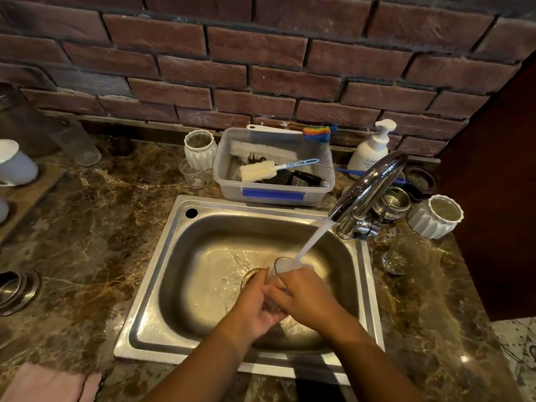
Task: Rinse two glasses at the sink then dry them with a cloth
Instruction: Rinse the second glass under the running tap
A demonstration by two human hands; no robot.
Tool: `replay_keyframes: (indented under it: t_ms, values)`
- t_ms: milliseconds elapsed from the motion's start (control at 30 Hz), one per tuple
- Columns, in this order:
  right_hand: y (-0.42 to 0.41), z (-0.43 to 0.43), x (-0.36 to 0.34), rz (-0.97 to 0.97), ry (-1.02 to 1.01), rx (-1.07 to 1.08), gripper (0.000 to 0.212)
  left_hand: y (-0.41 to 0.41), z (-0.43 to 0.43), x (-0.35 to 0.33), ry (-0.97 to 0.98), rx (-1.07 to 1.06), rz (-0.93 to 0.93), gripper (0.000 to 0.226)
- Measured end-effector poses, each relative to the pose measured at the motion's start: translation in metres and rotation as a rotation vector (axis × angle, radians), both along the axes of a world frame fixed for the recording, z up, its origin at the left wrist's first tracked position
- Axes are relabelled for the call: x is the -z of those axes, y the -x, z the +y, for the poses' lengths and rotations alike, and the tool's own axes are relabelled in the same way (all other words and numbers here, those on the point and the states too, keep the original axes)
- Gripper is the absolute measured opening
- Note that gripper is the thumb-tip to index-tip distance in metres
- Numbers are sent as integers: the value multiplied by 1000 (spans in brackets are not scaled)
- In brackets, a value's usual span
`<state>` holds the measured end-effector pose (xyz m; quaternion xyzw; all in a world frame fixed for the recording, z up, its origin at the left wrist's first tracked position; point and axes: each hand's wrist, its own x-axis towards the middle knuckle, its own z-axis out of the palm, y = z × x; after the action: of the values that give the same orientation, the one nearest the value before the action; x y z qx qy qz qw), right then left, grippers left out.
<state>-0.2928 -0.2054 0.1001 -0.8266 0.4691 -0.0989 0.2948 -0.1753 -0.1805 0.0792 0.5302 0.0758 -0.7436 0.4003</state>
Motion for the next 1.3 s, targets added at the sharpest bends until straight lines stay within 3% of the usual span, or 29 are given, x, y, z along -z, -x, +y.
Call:
replay_keyframes:
  t_ms: [67,133,300,367,467,533,767,833,967,1033,1200,1300]
  values:
    - [9,-3,1,34,35,-111,38,-5,-3,-1,-74,102,79,30]
    - [10,-1,2,49,87,-91,40,-2,-5,1,-76,97,79,33]
    - [-4,3,6,-1,-23,312,41,28,7,7,89,-143,-55,35]
    - [-4,3,4,49,14,220,40,24,11,7,63,-129,-25,33]
    - [5,1,-10,33,-55,-34,29,4,4,6,-21,48,19,31]
    - [10,-3,-7,-11,-52,-79,28,-6,-1,-1,-90,170,22,33]
    - [-10,0,0,-115,-197,297,38,20,2,3,130,-108,-229,27]
    - [-11,0,0,-69,-149,241,38,15,3,0,91,-110,-144,29]
    - [3,-3,-5,-34,-81,-19,29,-6,-9,-7,-84,90,19,24]
    - [6,-3,-7,-40,-87,-36,30,-9,-12,-7,-108,135,43,26]
    - [-4,7,-10,-80,-84,227,22,7,-3,1,27,-86,-9,35]
    - [-11,13,-13,-111,-146,367,30,15,6,4,73,-181,-18,39]
